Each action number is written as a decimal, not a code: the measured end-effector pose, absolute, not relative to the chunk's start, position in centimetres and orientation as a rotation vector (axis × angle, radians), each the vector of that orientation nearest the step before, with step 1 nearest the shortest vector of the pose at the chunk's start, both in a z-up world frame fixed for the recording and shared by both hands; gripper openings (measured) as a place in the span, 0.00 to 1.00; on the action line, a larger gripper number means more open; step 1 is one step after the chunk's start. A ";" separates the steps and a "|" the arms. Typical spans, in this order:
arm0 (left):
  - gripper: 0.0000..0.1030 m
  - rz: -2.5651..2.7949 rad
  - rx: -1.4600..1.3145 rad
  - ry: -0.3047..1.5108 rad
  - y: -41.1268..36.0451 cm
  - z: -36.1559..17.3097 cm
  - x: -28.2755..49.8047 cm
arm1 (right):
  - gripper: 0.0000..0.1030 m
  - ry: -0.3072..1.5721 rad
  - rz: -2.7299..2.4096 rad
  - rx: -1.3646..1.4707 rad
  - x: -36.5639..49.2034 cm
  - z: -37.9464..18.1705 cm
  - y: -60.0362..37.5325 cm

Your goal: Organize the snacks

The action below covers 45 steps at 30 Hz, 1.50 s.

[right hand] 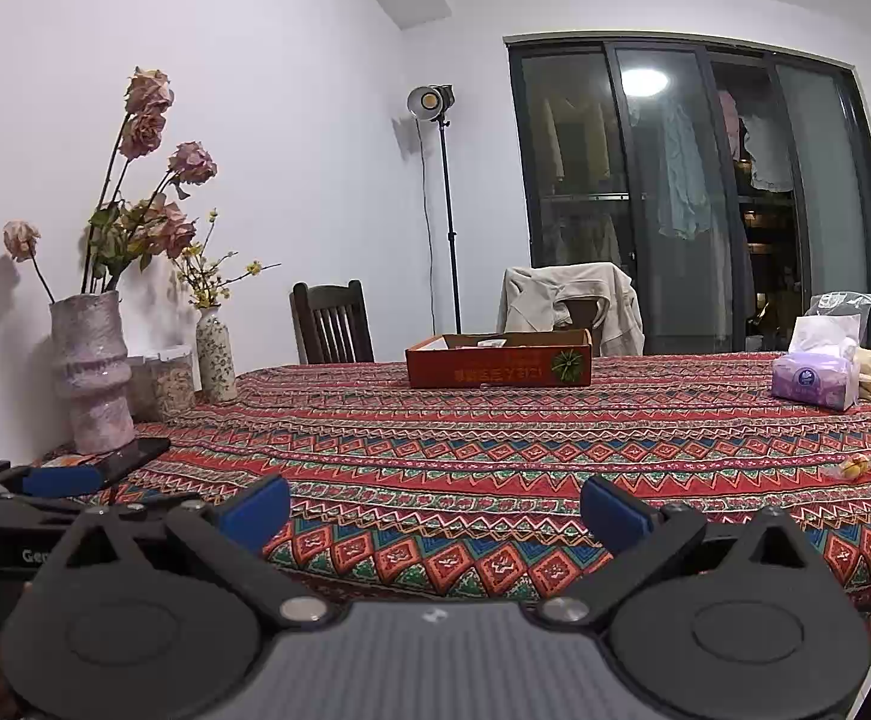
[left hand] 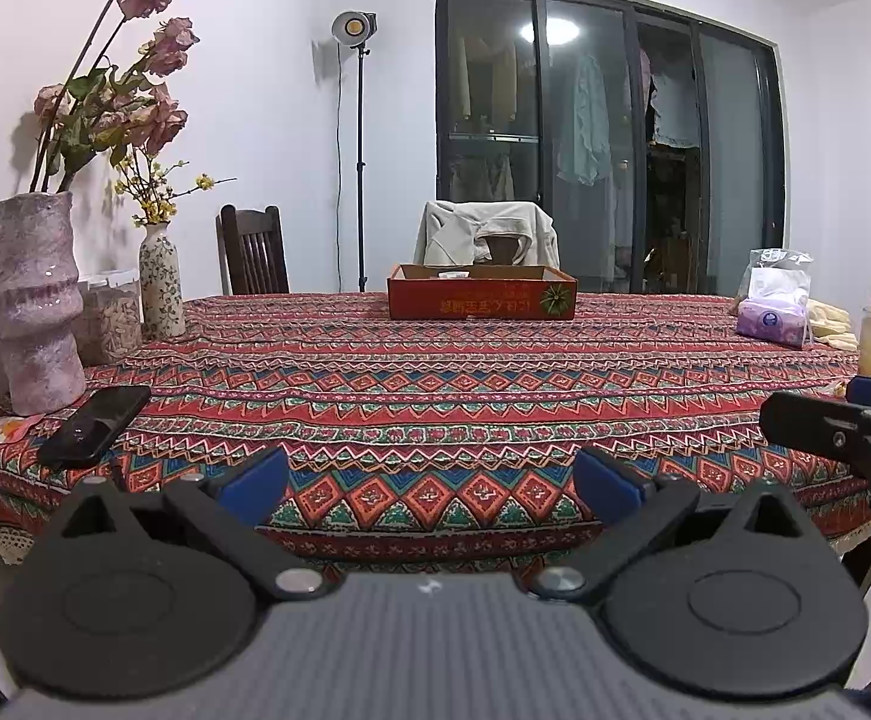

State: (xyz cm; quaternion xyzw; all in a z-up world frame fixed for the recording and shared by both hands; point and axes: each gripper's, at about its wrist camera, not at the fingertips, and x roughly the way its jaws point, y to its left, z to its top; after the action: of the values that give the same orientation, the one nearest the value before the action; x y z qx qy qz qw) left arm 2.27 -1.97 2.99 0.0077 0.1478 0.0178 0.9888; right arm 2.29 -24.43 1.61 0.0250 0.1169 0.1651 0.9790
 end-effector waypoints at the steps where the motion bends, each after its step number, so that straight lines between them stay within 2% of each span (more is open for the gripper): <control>1: 1.00 0.035 0.015 0.296 -1.9 3.0 2.3 | 1.00 0.237 0.333 0.052 2.3 1.6 -24.4; 45: 1.00 0.037 0.029 0.291 -1.8 3.2 2.3 | 1.00 0.228 0.343 0.056 2.2 2.0 -24.5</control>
State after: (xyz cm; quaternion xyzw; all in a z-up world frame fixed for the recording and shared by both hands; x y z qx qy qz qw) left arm 2.26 -1.78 3.16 0.0144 0.1449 0.0185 0.9892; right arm 2.21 -24.53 1.96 0.0276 0.1130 0.1703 0.9785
